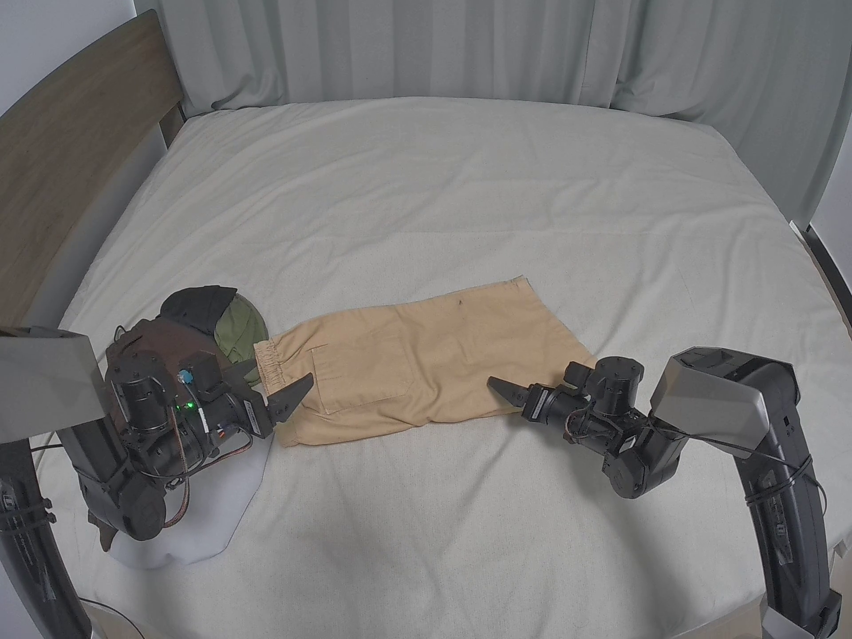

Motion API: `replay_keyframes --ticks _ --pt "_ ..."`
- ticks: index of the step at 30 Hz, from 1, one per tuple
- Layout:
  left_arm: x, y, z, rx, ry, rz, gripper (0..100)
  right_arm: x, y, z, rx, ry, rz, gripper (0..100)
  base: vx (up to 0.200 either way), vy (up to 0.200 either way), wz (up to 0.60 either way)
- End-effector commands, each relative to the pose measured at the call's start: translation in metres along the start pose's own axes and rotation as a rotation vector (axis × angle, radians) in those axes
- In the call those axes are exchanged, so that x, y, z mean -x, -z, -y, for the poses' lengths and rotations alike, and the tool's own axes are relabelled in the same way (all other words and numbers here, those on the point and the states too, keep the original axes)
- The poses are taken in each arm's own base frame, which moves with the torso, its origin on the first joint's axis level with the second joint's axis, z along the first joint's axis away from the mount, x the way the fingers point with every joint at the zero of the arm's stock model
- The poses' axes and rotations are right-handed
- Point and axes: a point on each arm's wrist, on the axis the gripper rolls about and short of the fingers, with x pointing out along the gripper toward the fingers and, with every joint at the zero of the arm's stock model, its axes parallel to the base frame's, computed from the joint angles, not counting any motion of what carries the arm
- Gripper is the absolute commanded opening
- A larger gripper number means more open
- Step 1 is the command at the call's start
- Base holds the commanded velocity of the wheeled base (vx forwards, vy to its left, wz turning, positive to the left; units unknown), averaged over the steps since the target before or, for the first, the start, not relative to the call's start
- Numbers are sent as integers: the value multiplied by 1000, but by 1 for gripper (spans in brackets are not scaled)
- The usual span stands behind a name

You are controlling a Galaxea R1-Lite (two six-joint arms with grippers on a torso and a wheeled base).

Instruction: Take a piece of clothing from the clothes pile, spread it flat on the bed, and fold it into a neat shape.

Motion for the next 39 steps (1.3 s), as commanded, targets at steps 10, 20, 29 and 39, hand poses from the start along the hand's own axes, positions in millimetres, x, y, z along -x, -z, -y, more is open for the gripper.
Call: replay_keyframes --ticks 10,20,29,39 --pt "-3 0 -5 4 -9 6 100 0 2 1 -2 1 -6 100 0 0 0" --pt "-5 -2 -7 0 -9 20 100 2 3 2 -3 3 -7 0 0 0 0" --pt "-5 -4 -8 46 -11 29 100 21 0 -4 -9 14 -19 0 0 0 0" --pt "-6 -6 -9 49 -11 36 100 50 -2 -15 -12 21 -30 0 0 0 0"
